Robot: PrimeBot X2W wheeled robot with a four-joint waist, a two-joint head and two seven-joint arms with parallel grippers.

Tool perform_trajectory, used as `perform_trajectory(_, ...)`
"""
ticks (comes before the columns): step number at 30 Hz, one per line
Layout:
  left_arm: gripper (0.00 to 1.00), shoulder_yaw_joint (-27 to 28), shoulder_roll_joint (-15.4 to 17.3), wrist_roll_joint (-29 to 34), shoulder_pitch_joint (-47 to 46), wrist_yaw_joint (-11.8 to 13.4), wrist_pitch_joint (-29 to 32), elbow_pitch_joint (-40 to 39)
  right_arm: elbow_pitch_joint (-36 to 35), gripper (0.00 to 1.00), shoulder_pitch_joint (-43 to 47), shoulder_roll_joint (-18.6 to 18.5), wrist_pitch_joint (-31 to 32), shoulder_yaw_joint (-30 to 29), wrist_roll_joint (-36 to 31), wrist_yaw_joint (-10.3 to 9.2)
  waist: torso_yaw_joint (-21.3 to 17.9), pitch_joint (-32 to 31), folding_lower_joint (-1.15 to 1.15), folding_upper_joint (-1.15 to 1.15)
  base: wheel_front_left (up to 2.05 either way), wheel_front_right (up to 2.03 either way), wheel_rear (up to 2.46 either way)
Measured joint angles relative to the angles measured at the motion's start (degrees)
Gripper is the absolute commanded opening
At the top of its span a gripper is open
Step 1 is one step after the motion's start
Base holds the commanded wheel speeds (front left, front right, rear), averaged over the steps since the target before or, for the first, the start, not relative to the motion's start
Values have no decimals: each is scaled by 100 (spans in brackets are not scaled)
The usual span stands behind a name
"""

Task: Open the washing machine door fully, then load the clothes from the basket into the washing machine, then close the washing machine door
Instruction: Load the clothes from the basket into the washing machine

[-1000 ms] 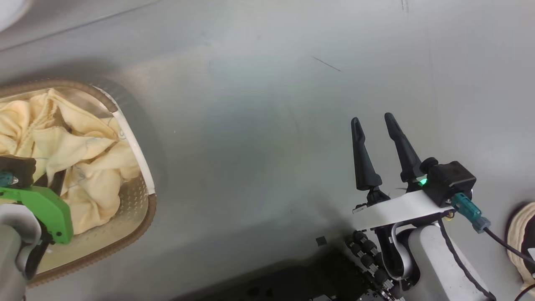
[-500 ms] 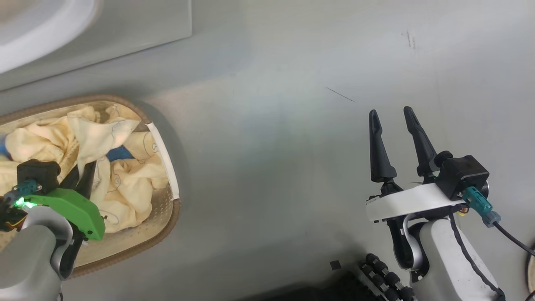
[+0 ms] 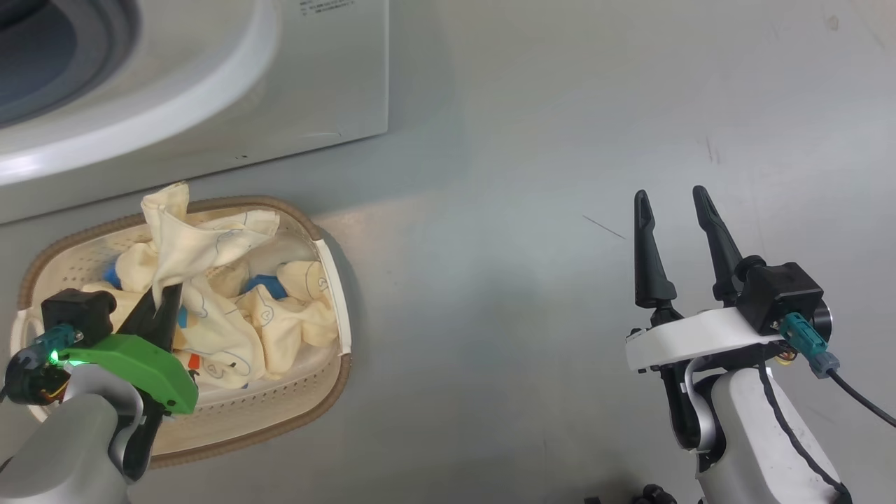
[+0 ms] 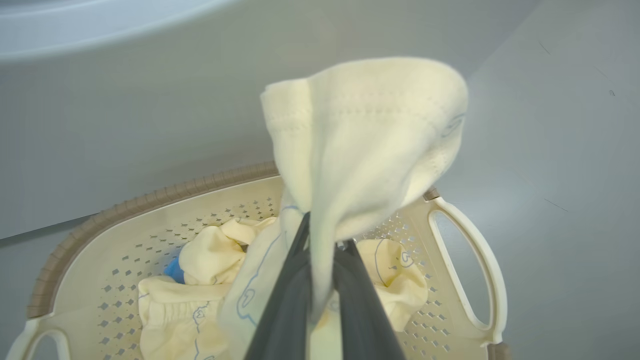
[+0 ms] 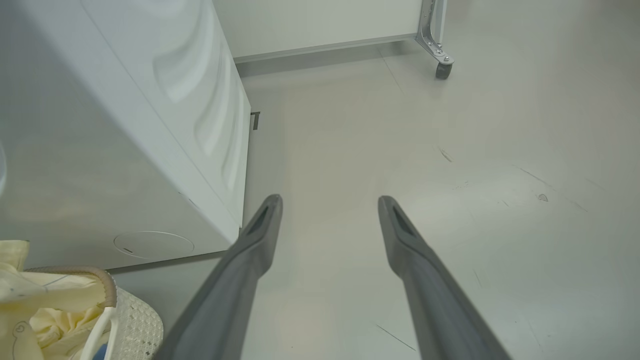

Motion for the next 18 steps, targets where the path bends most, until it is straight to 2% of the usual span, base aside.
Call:
perform_trajectory(8,0,293,-87,-16,248,0,-2,-23,157,100,115,-8,0,-93,1,1,280,-633,0,0,0,0,0)
perform_trajectory(18,0,1178,-120,100,583,68,-2,-689,292,100,403,-112,0,-233,13,67,566,-1460,-1,0,0,0,0)
